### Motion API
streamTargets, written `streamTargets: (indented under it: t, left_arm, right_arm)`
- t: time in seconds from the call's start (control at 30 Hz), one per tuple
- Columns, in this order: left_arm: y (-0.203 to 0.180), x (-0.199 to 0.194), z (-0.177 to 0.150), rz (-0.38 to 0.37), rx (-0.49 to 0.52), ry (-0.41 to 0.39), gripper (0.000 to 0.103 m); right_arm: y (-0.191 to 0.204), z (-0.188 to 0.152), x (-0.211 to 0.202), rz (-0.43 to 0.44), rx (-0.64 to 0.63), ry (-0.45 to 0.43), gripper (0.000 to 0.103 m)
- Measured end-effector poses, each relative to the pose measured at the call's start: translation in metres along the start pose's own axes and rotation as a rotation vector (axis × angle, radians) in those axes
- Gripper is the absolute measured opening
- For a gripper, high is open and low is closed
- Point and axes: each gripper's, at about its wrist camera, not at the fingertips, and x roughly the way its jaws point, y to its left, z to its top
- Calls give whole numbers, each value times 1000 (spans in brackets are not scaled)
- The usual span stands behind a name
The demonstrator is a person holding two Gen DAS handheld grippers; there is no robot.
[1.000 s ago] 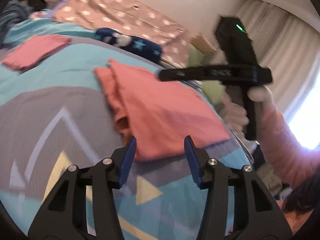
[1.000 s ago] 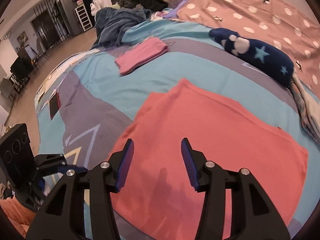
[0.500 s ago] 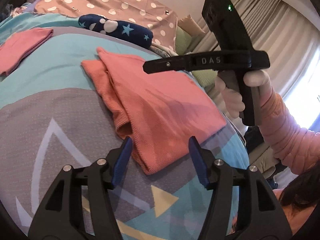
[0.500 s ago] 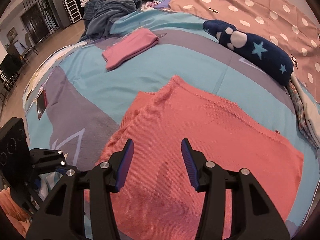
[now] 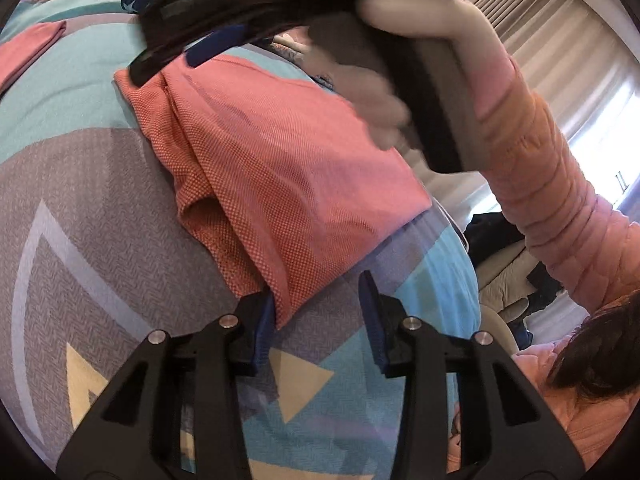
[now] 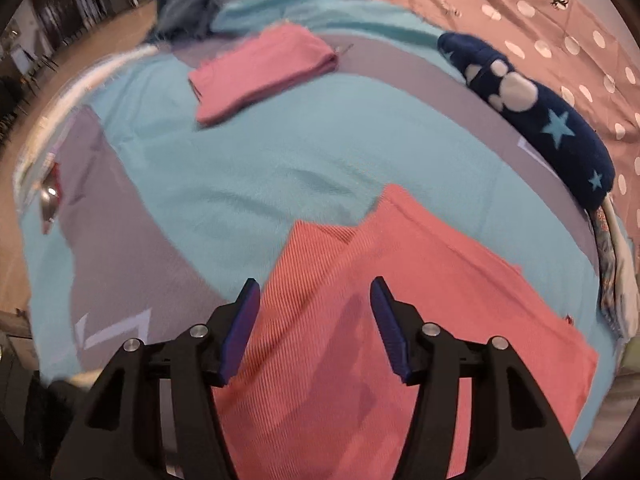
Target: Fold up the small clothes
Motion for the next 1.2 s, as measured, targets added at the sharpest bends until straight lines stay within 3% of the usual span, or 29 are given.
streamTargets:
  t: [0.07, 0.13, 0.17, 0.2, 0.27, 0.37, 0.4, 0.5, 0.6, 0.63, 0.7, 0.73, 0.8, 0.93, 1.03, 1.2]
  left_arm:
    - [0, 1, -1, -1, -1, -5, 39]
    - [2, 0, -4, -6, -3, -9, 39]
    - [2, 1, -4, -9, -4, -11, 39]
    - [3, -1, -5, -10, -5, -13, 38]
    - [1, -1, -7, -4, 1, -14, 37]
    - [1, -3, -11, -6, 0, 0, 28]
    - [-1, -4, -14, -17, 6, 5, 28]
    - [-1, -6, -15, -19, 7, 7, 27]
    - [2, -13, -15, -11, -7, -12, 27]
    - [3, -17, -17, -5, -11, -27, 27]
    - [6, -27, -20, -4, -24, -50, 29]
    - [8, -34, -23, -8, -38, -68, 36]
    - [12, -45, -26, 0, -60, -101, 48]
    - [31, -67, -21, 23, -128, -189, 51]
    - [47, -76, -9, 41, -188, -242, 53]
    - [61, -59, 26, 36, -225, -232, 63]
  right_arm:
    - [4, 9, 16, -34, 38, 48, 58]
    - [9, 11, 21, -72, 29, 41, 58]
    - [12, 13, 21, -92, 19, 19, 49]
    - [12, 14, 20, -130, 21, -15, 6]
    - [2, 17, 18, -98, 82, -31, 5]
    - [-9, 18, 5, 14, 129, -129, 2]
    - [-9, 19, 1, 28, 118, -159, 2]
    - [-7, 20, 11, 57, 85, -127, 2]
    - [-18, 19, 3, 156, 119, -177, 5]
    - [-23, 16, -6, 176, 134, -203, 9]
    - [-34, 6, -31, 184, 166, -274, 32]
    - [-38, 0, -41, 177, 166, -297, 34]
    - [-45, -22, -63, 178, 138, -328, 35]
    - [-43, -88, -87, 184, 66, -338, 38]
    - [-29, -147, -91, 142, -5, -335, 50]
    - [12, -219, -77, 59, -139, -315, 51]
